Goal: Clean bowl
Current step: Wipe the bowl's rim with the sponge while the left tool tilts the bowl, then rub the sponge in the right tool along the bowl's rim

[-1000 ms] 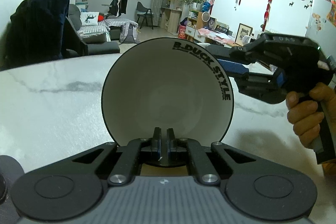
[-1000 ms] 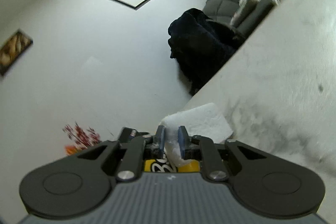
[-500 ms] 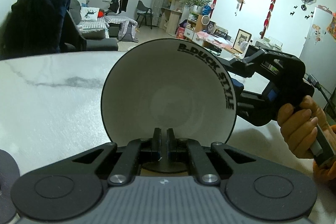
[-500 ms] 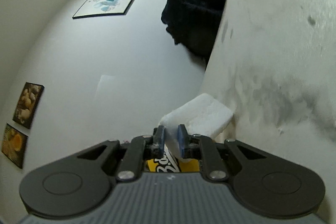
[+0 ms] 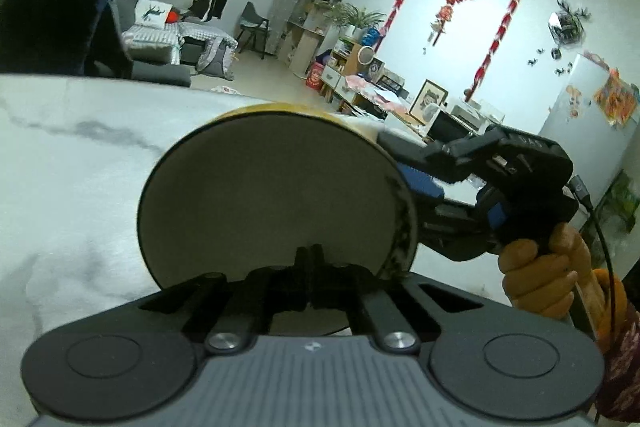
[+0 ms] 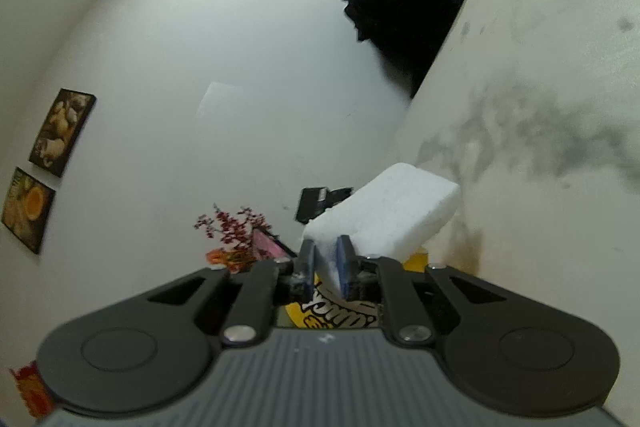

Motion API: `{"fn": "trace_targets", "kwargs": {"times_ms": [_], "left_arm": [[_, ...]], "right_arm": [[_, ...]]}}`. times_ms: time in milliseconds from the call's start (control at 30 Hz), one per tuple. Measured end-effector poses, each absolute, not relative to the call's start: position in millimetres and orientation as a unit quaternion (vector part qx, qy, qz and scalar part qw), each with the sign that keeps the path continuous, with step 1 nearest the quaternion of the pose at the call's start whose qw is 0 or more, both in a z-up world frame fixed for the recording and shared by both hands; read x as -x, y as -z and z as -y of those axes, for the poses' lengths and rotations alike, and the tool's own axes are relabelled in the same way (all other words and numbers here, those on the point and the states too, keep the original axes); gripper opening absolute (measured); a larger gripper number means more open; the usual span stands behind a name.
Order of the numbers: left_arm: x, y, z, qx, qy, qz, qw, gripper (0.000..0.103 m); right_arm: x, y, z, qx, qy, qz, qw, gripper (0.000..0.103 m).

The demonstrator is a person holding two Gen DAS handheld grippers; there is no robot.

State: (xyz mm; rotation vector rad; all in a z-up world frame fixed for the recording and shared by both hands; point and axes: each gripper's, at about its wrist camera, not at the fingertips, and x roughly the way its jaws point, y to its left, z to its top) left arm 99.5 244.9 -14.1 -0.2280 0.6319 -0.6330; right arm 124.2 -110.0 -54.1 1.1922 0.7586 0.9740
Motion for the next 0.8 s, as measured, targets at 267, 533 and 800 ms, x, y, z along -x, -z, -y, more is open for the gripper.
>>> {"fn": "trace_targets", "kwargs": {"times_ms": [267,533,800], "left_arm": [[-85.2,6.5,-213.0,0.103,0.314,-0.294,0.897,0.000],[-63.2,2.2,-178.2,0.089,0.345,-0.287,0.889,0.000],[-74.7,21.2,-152.7,0.057,0.335,-0.313,0.887,0.000]], "right_arm": [[-95.7,61.1,134.5,-0.514,-0.399,-0.329,0.684,0.013],[-76.0,32.7,146.0,-0.480,-0.410,-0.301,0.715,0.013],[-65.0,1.7,155.2,-0.405,-0.400,-0.282,0.773,0.012]]}}
